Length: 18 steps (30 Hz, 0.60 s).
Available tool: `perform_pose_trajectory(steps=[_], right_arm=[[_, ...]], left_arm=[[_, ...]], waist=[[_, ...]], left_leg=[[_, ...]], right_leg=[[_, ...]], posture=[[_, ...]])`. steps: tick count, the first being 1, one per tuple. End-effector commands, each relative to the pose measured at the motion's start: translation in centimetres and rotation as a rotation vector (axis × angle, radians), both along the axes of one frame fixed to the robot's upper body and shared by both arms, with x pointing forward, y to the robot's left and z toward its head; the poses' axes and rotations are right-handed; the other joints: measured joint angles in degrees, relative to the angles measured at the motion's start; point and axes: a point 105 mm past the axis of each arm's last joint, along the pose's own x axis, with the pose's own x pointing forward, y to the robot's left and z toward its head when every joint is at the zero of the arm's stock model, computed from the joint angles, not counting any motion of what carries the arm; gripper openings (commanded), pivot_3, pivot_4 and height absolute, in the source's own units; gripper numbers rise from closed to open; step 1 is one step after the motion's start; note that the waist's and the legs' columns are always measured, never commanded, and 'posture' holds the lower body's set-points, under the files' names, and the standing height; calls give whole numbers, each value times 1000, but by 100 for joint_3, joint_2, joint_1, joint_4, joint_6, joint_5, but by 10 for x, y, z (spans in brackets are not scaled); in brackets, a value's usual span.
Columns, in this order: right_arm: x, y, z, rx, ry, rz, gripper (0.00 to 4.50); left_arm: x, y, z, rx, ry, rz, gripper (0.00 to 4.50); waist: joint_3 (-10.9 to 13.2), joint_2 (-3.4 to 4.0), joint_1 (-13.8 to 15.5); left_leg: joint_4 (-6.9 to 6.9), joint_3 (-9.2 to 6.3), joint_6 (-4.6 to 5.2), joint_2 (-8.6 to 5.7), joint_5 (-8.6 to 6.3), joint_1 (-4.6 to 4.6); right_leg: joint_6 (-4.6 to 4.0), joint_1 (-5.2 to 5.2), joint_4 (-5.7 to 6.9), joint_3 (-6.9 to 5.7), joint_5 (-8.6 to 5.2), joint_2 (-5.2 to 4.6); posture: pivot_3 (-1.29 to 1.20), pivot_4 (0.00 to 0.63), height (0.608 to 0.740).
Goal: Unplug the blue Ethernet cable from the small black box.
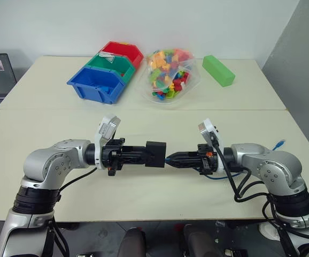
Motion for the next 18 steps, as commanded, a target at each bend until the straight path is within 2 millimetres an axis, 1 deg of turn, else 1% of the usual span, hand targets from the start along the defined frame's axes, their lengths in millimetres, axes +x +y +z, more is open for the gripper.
perform_pose_trajectory(steps=[1, 5, 10, 12, 14, 16, 18], right_arm=[[1, -14, -4, -50, 2, -11, 95], [5, -33, -14, -105, 19, -61, 85], [8, -42, -12, -96, 9, -111, 82], [20, -46, -9, -79, -28, -183, 82], [72, -63, -5, -79, -169, -473, 82], [104, -78, -6, -119, -279, -657, 82], [131, -95, -11, -203, -390, -810, 82]], left_arm=[[1, 13, 6, 16, -40, 25, 777], [4, 25, 5, 38, -47, 72, 777], [6, 28, 6, 44, -61, 99, 776], [7, 29, 6, 44, -67, 120, 776], [12, 32, 5, 52, -83, 174, 776], [14, 34, 3, 64, -93, 205, 776], [15, 34, -1, 75, -105, 229, 776]], waist=[[0, 0, 0], [0, 0, 1], [0, 0, 0], [0, 0, 1], [-1, -3, -11], [2, -2, -72], [3, -1, -90]], left_leg=[[0, 0, 0, 0, 0, 0], [-1, 0, 0, 0, 0, -1], [-1, 2, 1, 0, 0, -1], [-1, 1, 1, 0, 0, -1], [-1, 2, 1, 0, 0, -1], [0, 2, 1, 4, 0, 1], [0, 6, 1, 0, 0, 1]], right_leg=[[0, 0, -1, 0, 0, 0], [0, -1, -3, 0, 0, 0], [0, -2, -3, 2, 0, 0], [0, -2, -3, 1, 0, 0], [0, -2, -3, 1, -1, 0], [1, -1, -3, 3, 0, 2], [4, -3, -2, 7, 2, 0]], posture=[[0, 150, 740], [0, 150, 740], [0, 150, 740], [0, 150, 740], [0, 150, 740], [0, 150, 740], [0, 150, 740]])
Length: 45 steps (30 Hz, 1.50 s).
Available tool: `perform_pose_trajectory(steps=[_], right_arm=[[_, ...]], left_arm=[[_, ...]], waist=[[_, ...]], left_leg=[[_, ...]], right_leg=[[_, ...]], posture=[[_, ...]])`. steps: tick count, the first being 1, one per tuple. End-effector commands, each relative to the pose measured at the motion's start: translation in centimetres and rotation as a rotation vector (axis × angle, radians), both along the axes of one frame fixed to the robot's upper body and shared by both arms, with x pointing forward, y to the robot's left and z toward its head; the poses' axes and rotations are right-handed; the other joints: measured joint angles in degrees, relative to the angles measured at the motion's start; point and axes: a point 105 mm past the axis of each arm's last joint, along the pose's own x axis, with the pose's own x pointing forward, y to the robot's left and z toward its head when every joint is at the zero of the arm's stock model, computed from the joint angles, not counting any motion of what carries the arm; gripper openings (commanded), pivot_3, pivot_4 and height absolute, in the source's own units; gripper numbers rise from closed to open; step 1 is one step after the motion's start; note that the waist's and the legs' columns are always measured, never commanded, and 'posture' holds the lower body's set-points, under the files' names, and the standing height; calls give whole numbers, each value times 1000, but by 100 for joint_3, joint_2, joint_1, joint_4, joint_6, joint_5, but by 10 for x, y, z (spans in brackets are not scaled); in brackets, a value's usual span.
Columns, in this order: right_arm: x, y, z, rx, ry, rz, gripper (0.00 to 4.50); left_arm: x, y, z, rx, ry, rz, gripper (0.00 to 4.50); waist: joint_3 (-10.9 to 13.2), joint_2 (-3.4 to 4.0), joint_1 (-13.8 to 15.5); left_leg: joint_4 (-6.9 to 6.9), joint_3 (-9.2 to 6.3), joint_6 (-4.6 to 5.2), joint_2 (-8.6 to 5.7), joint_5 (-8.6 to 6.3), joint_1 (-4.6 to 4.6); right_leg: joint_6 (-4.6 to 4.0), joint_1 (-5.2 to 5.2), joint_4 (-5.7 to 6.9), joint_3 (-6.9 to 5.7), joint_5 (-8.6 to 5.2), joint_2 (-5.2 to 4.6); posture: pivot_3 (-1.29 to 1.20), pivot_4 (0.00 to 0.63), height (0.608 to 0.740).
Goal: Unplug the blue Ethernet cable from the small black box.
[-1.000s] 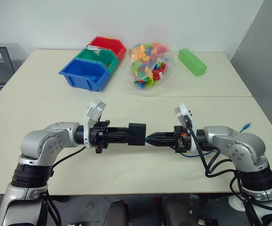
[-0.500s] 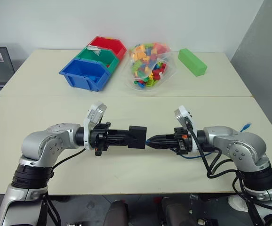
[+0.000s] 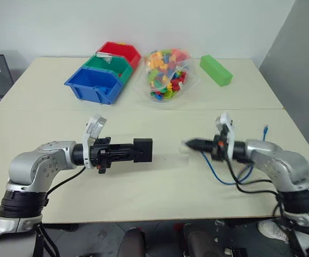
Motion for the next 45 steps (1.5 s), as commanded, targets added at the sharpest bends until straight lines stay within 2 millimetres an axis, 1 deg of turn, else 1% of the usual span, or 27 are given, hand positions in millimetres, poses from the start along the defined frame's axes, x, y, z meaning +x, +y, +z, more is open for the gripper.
perform_pose_trajectory(steps=[1, 3, 5, 6, 7, 9, 10, 11, 13, 14, 16, 17, 19, 21, 23, 26, 31, 32, 36, 38, 39, 43, 45], right_arm=[[53, -41, 4, -187, -246, -336, 82], [66, -53, 0, -247, -290, -427, 82], [72, -56, -3, -256, -299, -447, 797], [73, -55, -1, -249, -304, -445, 967], [73, -53, 0, -244, -310, -438, 1276], [71, -51, 6, -234, -329, -420, 1788], [69, -50, 9, -236, -340, -405, 1950], [67, -49, 12, -242, -354, -389, 2286], [58, -40, 20, -239, -380, -317, 2722], [48, -28, 25, -204, -380, -232, 2946], [24, -5, 34, -131, -366, -65, 3451], [9, 8, 40, -94, -356, 33, 3712], [-14, 25, 48, -50, -337, 158, 3712], [-28, 40, 53, -58, -345, 235, 3712], [-33, 47, 55, -70, -346, 259, 3712], [-35, 55, 56, -90, -349, 278, 3712], [-37, 63, 57, -111, -352, 305, 3712], [-37, 64, 56, -115, -351, 309, 3731], [-37, 63, 54, -123, -345, 311, 3736], [-37, 62, 53, -125, -343, 308, 3736], [-37, 62, 52, -128, -342, 306, 3736], [-37, 61, 52, -131, -342, 306, 3736], [-36, 61, 53, -133, -343, 308, 3736]], left_arm=[[3, 2, 4, 21, -78, 50, 776], [4, 1, 2, 33, -92, 67, 776], [7, 1, 0, 50, -120, 97, 776], [8, 1, 0, 53, -132, 113, 776], [10, 2, 0, 56, -146, 127, 776], [16, 4, 0, 48, -172, 183, 776], [21, 6, 1, 47, -195, 228, 776], [26, 8, 1, 48, -213, 271, 776], [40, 14, 0, 75, -277, 383, 776], [51, 21, 1, 91, -323, 475, 776], [67, 31, 7, 88, -395, 612, 776], [75, 38, 9, 98, -437, 689, 776], [84, 49, 12, 122, -520, 791, 776], [93, 67, 13, 121, -564, 932, 776], [97, 79, 9, 136, -595, 1021, 776], [102, 89, -10, 215, -616, 1086, 776], [105, 94, -32, 237, -580, 1116, 776], [106, 95, -35, 232, -562, 1122, 1126], [104, 96, -42, 219, -536, 1124, 1926], [103, 97, -43, 217, -533, 1126, 2360], [102, 98, -44, 214, -527, 1131, 2508], [100, 101, -44, 205, -517, 1148, 3423], [99, 102, -44, 209, -520, 1150, 3813]], waist=[[0, 0, -10], [0, 0, -2], [1, 1, 0], [1, 1, 0], [1, 1, -2], [3, 5, -2], [3, 6, -1], [4, 6, 4], [5, 8, 8], [6, 9, 16], [6, 9, 39], [6, 9, 43], [6, 9, 43], [6, 11, 44], [4, 7, 47], [4, 7, 80], [4, 7, 102], [4, 7, 102], [4, 7, 101], [4, 7, 102], [4, 6, 101], [4, 7, 100], [4, 7, 100]], left_leg=[[0, 1, 0, 0, 0, -1], [-2, 2, 0, 0, 0, -3], [-3, 3, -1, 0, 0, -6], [-4, 5, -1, 0, 0, -7], [-7, 6, -1, 0, 0, -7], [-8, 6, -2, 1, -1, -8], [-8, 6, -3, 1, -1, -8], [-8, 6, -3, 1, -1, -8], [-7, 5, -3, 1, -1, -8], [-7, 5, -3, 0, -1, -7], [-6, 2, -3, 1, -1, -5], [-6, 0, -3, 3, -1, -4], [-6, -3, -3, 4, -1, -5], [-6, -1, -3, 3, -1, -4], [-2, -1, -3, 2, -1, -4], [-1, -1, -3, -1, -1, -4], [0, 0, -3, -2, -1, -7], [-1, -1, -3, -2, -1, -7], [-1, -1, -3, -2, -1, -7], [-1, -1, -3, -2, -1, -7], [-1, -1, -3, -1, -1, -6], [-1, -1, -3, -1, -1, -6], [-1, -1, -3, -1, -1, -6]], right_leg=[[0, 0, -1, 0, 0, 0], [-1, -2, -3, 1, 0, 0], [-3, -4, -3, 2, 0, 0], [-7, -5, -2, 4, 2, -1], [-30, -6, -3, 4, 16, -2], [-33, -6, -2, 4, 16, -2], [-33, -7, -3, 4, 16, -2], [-33, -7, -2, 4, 16, -3], [-33, -7, -2, 3, 16, -3], [-33, -6, 0, 3, 16, -3], [-33, -4, 2, 0, 16, -4], [-33, -3, 2, -1, 16, -3], [-33, -3, 3, -2, 17, -2], [-32, -2, 2, 0, 17, -1], [-32, -1, 3, -2, 18, -5], [-30, 1, 1, -2, 19, -7], [-29, 0, 0, -6, 19, -8], [-29, 0, 0, -7, 19, -8], [-29, 1, 0, -8, 19, -8], [-30, 1, 1, -8, 19, -7], [-30, 1, 1, -8, 19, -8], [-29, 1, 2, -8, 19, -7], [-30, 1, 2, -8, 19, -7]], posture=[[0, 150, 740], [0, 150, 740], [0, 150, 740], [0, 150, 740], [0, 150, 740], [0, 150, 740], [0, 150, 740], [0, 150, 740], [0, 150, 740], [0, 150, 740], [0, 150, 740], [0, 150, 740], [0, 150, 740], [0, 150, 740], [0, 150, 740], [0, 150, 740], [0, 150, 740], [0, 150, 740], [0, 150, 740], [0, 150, 740], [0, 150, 740], [0, 150, 740], [0, 150, 740]])
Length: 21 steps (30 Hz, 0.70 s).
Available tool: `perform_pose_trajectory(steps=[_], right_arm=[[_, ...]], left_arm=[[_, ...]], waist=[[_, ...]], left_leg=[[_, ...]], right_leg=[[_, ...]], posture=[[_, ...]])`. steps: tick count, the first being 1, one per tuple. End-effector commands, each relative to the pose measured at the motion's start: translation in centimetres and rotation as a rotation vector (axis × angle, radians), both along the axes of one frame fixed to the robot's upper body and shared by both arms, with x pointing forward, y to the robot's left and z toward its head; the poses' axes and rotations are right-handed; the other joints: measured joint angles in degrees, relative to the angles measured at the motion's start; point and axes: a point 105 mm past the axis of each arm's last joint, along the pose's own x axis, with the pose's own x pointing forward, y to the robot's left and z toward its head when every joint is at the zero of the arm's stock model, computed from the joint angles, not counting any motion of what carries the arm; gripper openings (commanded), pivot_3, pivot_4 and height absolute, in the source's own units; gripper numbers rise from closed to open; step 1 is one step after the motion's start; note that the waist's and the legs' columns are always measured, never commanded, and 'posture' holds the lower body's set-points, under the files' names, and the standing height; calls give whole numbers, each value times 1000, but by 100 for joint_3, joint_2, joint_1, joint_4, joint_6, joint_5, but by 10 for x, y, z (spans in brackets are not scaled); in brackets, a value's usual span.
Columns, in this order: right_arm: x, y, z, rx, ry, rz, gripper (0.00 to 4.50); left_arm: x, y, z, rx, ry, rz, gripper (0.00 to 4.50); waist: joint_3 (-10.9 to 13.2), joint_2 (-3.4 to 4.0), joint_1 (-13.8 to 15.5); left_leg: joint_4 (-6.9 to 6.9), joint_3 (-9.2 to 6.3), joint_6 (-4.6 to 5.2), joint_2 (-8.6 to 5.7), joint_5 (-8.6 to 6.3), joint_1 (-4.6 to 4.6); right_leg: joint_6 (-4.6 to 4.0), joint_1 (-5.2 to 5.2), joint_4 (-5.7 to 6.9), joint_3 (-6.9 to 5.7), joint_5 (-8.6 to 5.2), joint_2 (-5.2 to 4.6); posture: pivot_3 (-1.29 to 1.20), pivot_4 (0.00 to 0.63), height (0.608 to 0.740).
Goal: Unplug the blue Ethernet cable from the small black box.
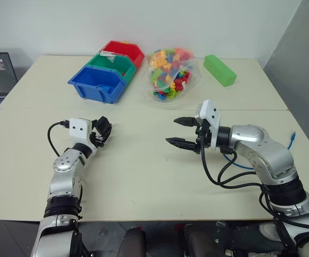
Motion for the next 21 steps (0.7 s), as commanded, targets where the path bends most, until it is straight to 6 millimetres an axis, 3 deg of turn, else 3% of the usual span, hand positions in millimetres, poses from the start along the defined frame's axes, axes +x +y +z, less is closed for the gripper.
perform_pose_trajectory(steps=[1, 3, 9, 13, 16, 21], right_arm=[[-4, 1, 11, 5, -47, 23, 3736], [-4, 1, 10, 1, -49, 24, 3736], [-8, -9, 2, -40, -41, 17, 3736], [-12, -36, -2, -58, -39, -9, 3736], [-7, -59, 1, -62, -49, -59, 3736], [-3, -100, 7, -95, -35, -123, 3736]], left_arm=[[-5, 4, 11, 4, -46, 5, 4046], [-8, 4, 11, 21, -44, 1, 4448], [-29, 12, 16, 84, -12, -4, 4493], [-57, 6, 42, 215, -13, -124, 4493], [-71, 15, 55, 308, 22, -153, 4493], [-101, 17, 68, 310, 141, -320, 4493]], waist=[[0, 0, 0], [0, 0, -1], [0, 0, -4], [2, -3, -8], [5, -1, -7], [7, 1, -13]], left_leg=[[0, 0, 0, 0, 0, 0], [0, 0, 0, 0, 0, 0], [-1, -1, 0, 2, 0, 0], [-3, -1, -1, 3, 0, -2], [-2, 1, -1, 2, 0, 1], [-4, 7, 0, 1, -1, 10]], right_leg=[[0, 0, 0, 0, 0, 0], [0, 0, 0, 0, 0, 0], [0, 0, 0, 1, 0, 0], [0, -1, -4, 2, -1, 0], [1, -1, -3, 3, -1, -5], [27, 3, -4, 5, -18, -4]], posture=[[0, 150, 740], [0, 150, 740], [0, 150, 740], [0, 150, 740], [0, 150, 740], [0, 150, 740]])
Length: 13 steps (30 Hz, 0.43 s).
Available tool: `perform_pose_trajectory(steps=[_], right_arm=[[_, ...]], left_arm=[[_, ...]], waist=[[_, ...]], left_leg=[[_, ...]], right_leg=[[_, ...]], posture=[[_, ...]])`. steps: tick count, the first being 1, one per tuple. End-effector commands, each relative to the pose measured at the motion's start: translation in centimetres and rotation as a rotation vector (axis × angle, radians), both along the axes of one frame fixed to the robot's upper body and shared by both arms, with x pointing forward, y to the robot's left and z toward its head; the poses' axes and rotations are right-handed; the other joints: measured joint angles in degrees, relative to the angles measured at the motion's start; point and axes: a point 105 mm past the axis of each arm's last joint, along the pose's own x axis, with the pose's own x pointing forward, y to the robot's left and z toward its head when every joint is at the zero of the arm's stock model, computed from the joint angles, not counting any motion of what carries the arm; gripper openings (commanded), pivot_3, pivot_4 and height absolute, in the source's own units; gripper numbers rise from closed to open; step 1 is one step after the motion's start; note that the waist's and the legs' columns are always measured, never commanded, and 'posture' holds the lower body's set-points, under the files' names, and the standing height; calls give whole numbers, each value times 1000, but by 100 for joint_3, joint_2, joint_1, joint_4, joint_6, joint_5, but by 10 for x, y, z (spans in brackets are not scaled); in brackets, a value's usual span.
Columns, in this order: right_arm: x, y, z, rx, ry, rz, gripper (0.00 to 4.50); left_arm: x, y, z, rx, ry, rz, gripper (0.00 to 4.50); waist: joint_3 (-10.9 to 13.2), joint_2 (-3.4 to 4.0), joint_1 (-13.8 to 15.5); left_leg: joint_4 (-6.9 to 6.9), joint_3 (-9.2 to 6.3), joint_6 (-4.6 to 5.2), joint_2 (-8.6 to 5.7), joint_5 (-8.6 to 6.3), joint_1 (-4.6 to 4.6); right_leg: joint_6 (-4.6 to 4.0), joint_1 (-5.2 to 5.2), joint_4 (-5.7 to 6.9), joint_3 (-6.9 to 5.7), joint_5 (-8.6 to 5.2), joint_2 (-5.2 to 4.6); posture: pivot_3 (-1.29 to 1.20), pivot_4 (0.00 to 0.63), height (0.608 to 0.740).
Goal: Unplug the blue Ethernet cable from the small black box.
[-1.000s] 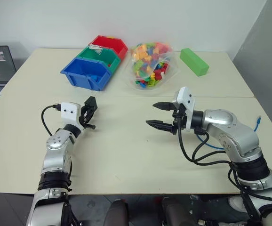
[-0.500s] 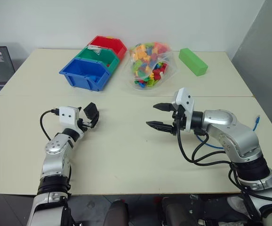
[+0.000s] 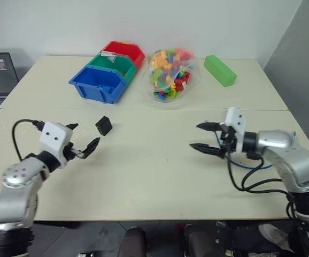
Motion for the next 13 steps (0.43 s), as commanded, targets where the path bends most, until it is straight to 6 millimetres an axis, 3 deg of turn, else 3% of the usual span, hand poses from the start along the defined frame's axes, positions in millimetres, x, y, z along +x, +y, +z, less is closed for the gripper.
perform_pose_trajectory(steps=[1, 6, 13], right_arm=[[-1, -24, 14, -4, -38, -16, 3736], [-1, -38, 13, -38, -24, -31, 3736], [-2, -37, 13, -37, -14, -23, 3736]], left_arm=[[-21, -4, 17, -11, 66, -118, 4493], [-27, -5, 23, -57, 114, -151, 4493], [-29, -12, 24, -78, 133, -207, 4493]], waist=[[0, -1, -4], [3, 3, -9], [3, 4, -6]], left_leg=[[0, -1, 0, 2, 0, 0], [-2, 1, 1, 3, 0, 0], [-1, 2, 1, 3, -1, -2]], right_leg=[[0, 0, 0, 0, -1, 0], [-1, -3, 0, 2, -2, 2], [-1, -3, -1, 3, -2, 2]], posture=[[0, 150, 740], [0, 150, 740], [0, 150, 740]])
